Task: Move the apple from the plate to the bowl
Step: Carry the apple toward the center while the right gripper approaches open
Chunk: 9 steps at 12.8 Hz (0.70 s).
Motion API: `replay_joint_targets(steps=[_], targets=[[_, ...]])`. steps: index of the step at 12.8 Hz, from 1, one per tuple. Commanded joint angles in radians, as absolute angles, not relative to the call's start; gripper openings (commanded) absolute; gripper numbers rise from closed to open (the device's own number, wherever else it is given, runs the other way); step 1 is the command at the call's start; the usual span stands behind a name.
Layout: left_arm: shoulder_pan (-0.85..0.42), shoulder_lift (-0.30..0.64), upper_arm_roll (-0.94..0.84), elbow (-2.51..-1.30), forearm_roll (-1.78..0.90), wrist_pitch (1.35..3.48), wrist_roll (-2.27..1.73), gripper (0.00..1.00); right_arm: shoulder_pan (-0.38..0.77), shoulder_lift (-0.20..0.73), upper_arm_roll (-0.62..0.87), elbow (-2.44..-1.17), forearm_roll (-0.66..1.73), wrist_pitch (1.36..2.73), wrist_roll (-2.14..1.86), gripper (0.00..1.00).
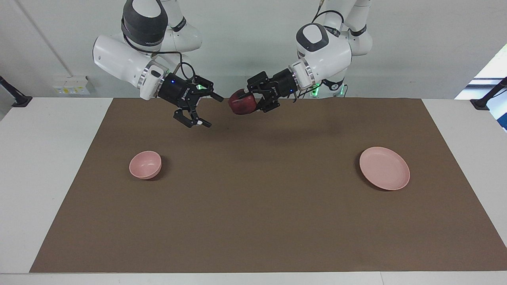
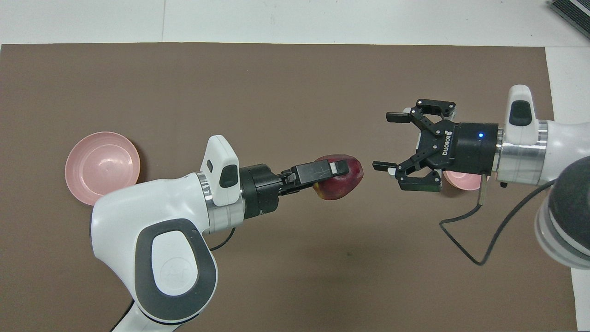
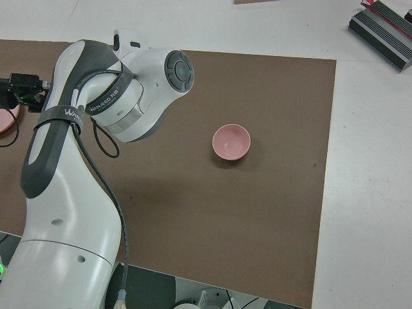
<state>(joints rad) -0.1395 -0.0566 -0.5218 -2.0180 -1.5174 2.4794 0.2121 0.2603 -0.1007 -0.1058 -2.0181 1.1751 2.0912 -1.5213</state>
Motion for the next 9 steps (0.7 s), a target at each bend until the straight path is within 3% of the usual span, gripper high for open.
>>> replay_joint_targets(steps=[1,9], targets=[[-0.114,-0.072,-0.519,-2.013,-1.543,2.430,0.229,0.00,0.284,-0.144,-0.107,-2.083,1.229,2.134,-1.575,1.00],[-0.098,-0.063,-0.518,-1.983,-1.537,2.433,0.229,0.00,0.347,-0.206,-0.107,-2.161,1.244,2.172,-1.623,1.00]])
